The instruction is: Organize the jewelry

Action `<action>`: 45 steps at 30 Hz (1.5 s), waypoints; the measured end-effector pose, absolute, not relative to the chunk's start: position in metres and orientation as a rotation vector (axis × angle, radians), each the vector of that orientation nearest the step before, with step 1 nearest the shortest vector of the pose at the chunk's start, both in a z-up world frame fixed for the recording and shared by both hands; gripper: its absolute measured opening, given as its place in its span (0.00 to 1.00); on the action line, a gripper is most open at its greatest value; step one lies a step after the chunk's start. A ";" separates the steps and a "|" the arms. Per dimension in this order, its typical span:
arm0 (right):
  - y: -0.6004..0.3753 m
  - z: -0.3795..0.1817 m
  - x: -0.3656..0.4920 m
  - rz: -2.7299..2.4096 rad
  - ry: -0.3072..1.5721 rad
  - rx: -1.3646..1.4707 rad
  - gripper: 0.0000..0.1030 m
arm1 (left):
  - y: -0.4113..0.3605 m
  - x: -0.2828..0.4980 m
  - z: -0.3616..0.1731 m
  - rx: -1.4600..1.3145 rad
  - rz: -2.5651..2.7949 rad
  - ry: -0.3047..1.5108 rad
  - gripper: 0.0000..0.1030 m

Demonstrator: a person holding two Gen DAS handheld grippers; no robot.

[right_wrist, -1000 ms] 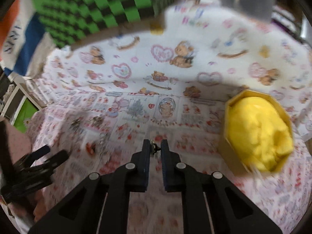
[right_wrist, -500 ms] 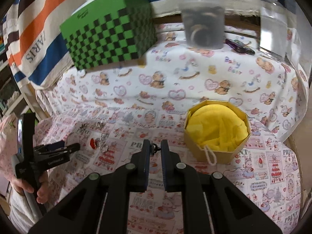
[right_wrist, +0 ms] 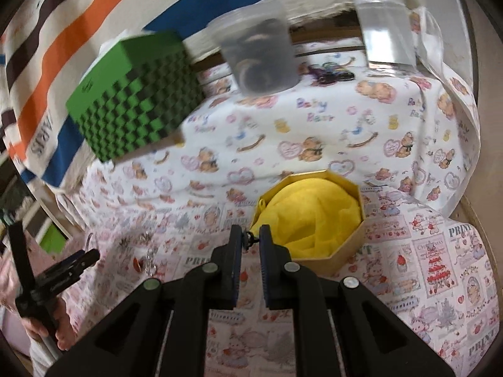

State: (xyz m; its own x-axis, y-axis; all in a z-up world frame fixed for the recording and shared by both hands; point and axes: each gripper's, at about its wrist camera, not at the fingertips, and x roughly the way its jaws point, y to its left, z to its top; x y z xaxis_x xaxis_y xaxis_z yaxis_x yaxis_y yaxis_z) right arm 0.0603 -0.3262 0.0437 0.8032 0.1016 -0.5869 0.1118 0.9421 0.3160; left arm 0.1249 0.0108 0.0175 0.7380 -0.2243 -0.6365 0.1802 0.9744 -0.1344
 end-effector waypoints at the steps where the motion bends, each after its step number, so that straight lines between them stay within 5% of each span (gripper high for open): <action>1: -0.333 0.043 0.061 -0.007 0.633 0.364 0.10 | 0.009 0.124 0.020 -0.066 -0.216 0.702 0.62; 13: -0.394 0.019 0.076 0.037 0.609 0.630 0.11 | -0.050 0.110 0.076 -0.064 -0.369 0.665 0.62; 18: -0.404 0.018 0.076 0.028 0.603 0.662 0.27 | -0.095 0.116 0.080 -0.052 -0.490 0.720 0.62; 31: -0.464 0.008 0.056 -0.173 0.580 0.775 0.37 | -0.236 0.152 0.053 -0.043 -0.772 0.963 0.63; 38: -0.471 0.009 0.052 -0.273 0.580 0.727 0.42 | -0.271 0.152 0.043 -0.005 -0.819 0.919 0.63; 45: -0.476 0.012 0.044 -0.294 0.560 0.736 0.57 | -0.254 0.149 0.063 -0.003 -0.753 0.820 0.76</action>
